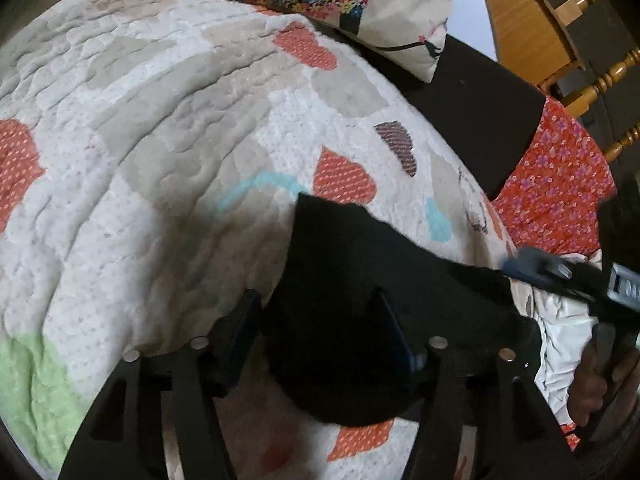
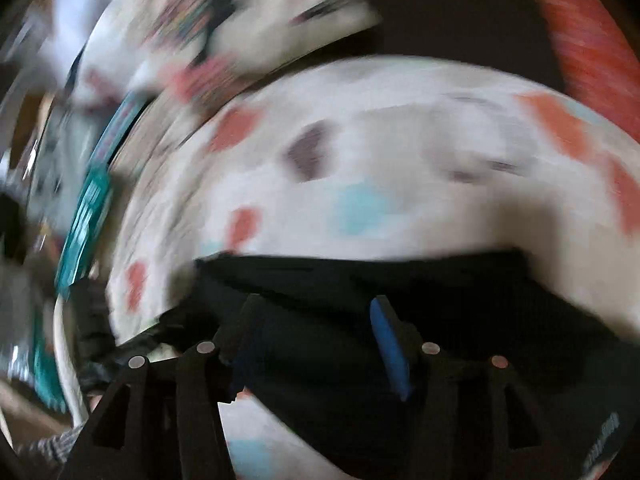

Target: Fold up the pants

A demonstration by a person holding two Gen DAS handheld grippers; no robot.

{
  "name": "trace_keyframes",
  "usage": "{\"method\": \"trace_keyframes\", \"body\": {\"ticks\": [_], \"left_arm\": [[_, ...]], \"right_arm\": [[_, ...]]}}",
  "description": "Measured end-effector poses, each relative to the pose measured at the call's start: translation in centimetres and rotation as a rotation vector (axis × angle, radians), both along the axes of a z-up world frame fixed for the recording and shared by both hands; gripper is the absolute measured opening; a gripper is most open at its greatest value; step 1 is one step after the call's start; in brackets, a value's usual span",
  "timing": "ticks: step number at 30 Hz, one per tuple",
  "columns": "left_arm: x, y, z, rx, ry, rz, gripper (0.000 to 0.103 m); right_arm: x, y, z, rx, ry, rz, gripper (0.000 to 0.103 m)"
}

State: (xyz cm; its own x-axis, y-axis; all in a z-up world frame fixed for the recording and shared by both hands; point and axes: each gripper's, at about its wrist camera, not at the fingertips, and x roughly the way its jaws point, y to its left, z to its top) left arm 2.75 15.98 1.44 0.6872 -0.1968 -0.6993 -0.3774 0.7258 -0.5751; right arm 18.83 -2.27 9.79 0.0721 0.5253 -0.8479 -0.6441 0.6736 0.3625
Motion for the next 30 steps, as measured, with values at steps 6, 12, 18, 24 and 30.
{"method": "trace_keyframes", "body": {"ticks": [6, 12, 18, 24, 30], "left_arm": [[0.3, -0.7, -0.2, 0.020, -0.039, -0.003, 0.075], [0.0, -0.5, -0.4, -0.007, -0.065, 0.022, 0.075], [0.0, -0.8, -0.4, 0.000, -0.060, 0.010, 0.075], [0.6, -1.9, -0.1, 0.069, -0.039, -0.011, 0.074], [1.3, -2.4, -0.1, -0.005, -0.027, -0.094, 0.021]], "right_arm": [[-1.1, 10.3, -3.0, -0.119, 0.001, 0.215, 0.060], [-2.1, 15.2, -6.1, -0.241, -0.024, 0.325, 0.064], [-3.3, 18.4, -7.6, -0.351, -0.068, 0.462, 0.070], [-5.3, 20.3, -8.1, -0.476, -0.102, 0.579, 0.021], [-4.8, 18.4, -6.7, -0.453, -0.107, 0.504, 0.017]]}}
